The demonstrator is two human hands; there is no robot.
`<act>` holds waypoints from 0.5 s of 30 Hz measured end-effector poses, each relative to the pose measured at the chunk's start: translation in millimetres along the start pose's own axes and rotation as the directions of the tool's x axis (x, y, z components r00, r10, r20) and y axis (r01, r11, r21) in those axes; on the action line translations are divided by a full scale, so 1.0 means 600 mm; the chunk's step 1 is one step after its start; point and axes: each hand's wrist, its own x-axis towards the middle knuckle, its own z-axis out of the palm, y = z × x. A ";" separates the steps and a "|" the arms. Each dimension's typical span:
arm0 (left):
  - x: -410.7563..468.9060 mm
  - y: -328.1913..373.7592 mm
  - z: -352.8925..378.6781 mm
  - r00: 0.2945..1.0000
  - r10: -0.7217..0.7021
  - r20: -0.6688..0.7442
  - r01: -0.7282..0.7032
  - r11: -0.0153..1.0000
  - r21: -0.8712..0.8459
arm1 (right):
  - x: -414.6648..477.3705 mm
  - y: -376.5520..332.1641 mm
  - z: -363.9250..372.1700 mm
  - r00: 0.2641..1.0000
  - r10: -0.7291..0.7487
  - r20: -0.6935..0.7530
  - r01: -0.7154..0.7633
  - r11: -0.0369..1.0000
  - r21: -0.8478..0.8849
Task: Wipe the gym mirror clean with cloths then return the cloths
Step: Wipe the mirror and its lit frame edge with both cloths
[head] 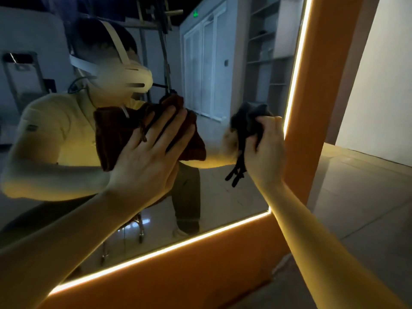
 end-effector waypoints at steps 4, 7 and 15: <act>-0.004 0.003 -0.003 1.000 0.024 0.014 -0.023 0.999 -0.021 | 0.009 0.019 -0.013 0.912 0.407 -0.055 -0.405 0.914 0.034; -0.006 0.010 -0.004 1.000 0.010 0.018 -0.009 1.000 -0.029 | -0.079 -0.057 0.018 0.993 0.113 0.039 -0.118 0.980 0.159; -0.021 0.030 -0.003 0.999 -0.038 -0.019 0.037 0.998 -0.056 | -0.050 0.047 -0.022 0.954 0.292 0.075 -0.300 0.940 0.164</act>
